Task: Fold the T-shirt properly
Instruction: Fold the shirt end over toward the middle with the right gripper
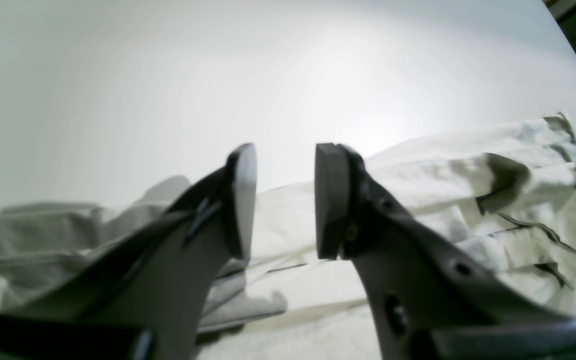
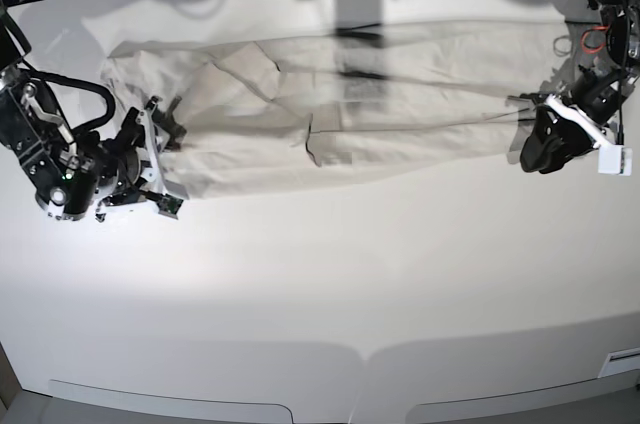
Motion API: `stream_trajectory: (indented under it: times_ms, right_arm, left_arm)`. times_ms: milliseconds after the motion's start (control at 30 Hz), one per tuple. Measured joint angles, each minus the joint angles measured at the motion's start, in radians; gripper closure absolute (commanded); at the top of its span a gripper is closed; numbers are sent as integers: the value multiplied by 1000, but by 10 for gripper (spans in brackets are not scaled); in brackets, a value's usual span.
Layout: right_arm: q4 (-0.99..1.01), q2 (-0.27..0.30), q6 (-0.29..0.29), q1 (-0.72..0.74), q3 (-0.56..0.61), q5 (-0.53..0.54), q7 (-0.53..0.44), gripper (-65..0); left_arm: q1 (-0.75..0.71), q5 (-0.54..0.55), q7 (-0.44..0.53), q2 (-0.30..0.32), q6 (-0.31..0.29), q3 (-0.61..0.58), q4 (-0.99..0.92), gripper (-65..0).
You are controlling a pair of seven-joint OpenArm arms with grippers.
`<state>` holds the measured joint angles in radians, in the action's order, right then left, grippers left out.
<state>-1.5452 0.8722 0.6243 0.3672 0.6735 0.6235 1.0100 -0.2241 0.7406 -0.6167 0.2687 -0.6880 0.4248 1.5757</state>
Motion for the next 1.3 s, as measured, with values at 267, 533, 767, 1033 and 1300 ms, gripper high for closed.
stream_trajectory:
  times_ms: [267,533,767,1033,1300]
  right_arm:
    - [1,-58,14,-29,-37,2,-56,-304]
    - [0,-277,15,-50,-167,64,-127,-304]
    - [0,-355,14,-145,-194,45,-204,-304]
    - [1,-378,12,-257,-195,7,-367,-304]
    - [1,-404,12,-256,-195,8,-369,-304]
  left_arm:
    - [0,-1,-1,0,0,0,0,-196]
    - [0,-105,-15,3,0,0,0,-311]
    - [1,-148,-70,61,-3,69,0,-322]
    - [6,55,-283,66,0,346,0,-322]
    - [6,134,-323,94,-5,347,-224,-322]
